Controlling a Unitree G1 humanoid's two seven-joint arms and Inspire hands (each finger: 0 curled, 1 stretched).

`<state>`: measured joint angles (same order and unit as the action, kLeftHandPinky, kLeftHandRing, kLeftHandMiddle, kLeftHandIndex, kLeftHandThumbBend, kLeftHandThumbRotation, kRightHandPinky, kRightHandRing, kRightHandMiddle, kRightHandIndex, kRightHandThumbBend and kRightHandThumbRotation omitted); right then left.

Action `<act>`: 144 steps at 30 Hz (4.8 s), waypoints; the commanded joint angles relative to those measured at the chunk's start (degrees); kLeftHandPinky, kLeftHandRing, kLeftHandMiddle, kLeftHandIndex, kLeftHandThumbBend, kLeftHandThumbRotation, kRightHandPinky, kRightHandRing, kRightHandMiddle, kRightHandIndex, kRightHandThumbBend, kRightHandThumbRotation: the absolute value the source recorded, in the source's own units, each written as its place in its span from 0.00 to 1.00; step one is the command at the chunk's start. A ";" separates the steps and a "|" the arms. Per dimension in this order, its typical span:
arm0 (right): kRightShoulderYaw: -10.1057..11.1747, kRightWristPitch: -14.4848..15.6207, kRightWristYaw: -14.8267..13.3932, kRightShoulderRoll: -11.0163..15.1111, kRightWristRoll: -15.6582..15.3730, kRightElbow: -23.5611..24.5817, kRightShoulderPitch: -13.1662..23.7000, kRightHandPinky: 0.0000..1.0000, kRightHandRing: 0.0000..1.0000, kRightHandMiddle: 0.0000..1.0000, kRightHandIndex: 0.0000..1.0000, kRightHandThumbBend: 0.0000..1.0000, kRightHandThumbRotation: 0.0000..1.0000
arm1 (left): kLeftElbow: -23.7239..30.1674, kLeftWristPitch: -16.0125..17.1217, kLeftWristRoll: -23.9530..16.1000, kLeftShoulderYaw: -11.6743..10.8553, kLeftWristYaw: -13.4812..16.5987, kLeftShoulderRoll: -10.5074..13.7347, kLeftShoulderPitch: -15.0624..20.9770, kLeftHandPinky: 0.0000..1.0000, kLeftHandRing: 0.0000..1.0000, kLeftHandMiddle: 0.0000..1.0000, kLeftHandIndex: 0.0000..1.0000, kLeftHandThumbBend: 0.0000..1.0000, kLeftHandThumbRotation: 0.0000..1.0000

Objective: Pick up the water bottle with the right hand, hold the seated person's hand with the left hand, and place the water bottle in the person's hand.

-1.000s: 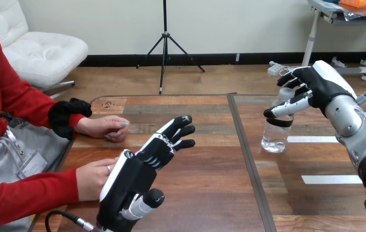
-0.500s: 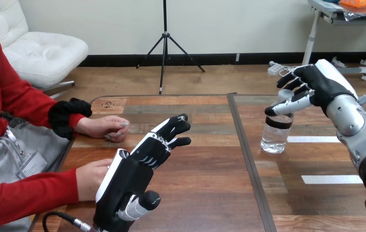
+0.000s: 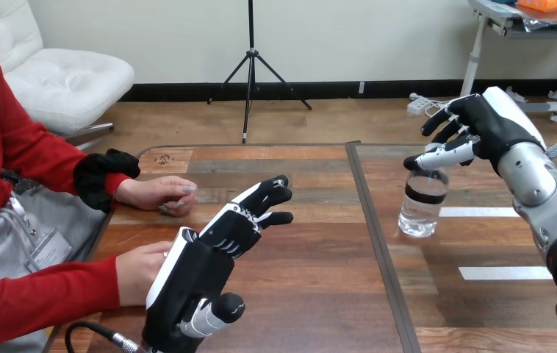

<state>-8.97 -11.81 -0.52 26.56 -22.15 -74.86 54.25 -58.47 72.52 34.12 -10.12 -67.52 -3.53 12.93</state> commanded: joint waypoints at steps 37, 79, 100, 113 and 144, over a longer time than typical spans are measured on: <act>2.04 -7.44 -0.98 -1.13 4.78 6.01 -3.96 0.31 0.37 0.43 0.48 0.83 0.00 | 2.36 -1.42 2.23 -0.76 -2.18 -2.70 1.24 0.80 0.89 0.91 0.85 0.99 0.78; 2.01 -8.73 1.03 -1.26 8.05 20.01 -10.28 0.30 0.36 0.45 0.49 0.84 0.00 | 2.00 -2.12 2.46 -1.30 -3.20 -2.35 2.26 0.79 0.89 0.91 0.85 0.98 0.78; 1.53 -9.87 1.20 -0.21 6.29 18.99 -11.30 0.50 0.55 0.56 0.55 0.91 0.01 | 1.70 -2.49 2.75 -2.12 -4.00 -2.24 2.72 0.79 0.89 0.91 0.85 0.99 0.78; 1.16 -8.28 2.72 0.72 5.50 19.96 -12.40 0.62 0.68 0.67 0.67 0.94 0.23 | 1.48 -3.48 3.74 -3.20 -5.79 -2.09 3.22 0.78 0.88 0.91 0.85 0.96 0.78; 3.59 -12.63 5.29 1.08 8.99 21.47 -15.82 0.83 0.88 0.88 0.93 1.00 0.49 | 1.67 -4.71 3.60 -4.06 -7.46 -1.44 3.55 0.80 0.89 0.91 0.86 0.98 0.77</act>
<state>-7.49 -22.40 4.86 27.10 -14.50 -55.38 36.18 -58.40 68.03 37.54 -13.62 -74.60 -3.58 13.35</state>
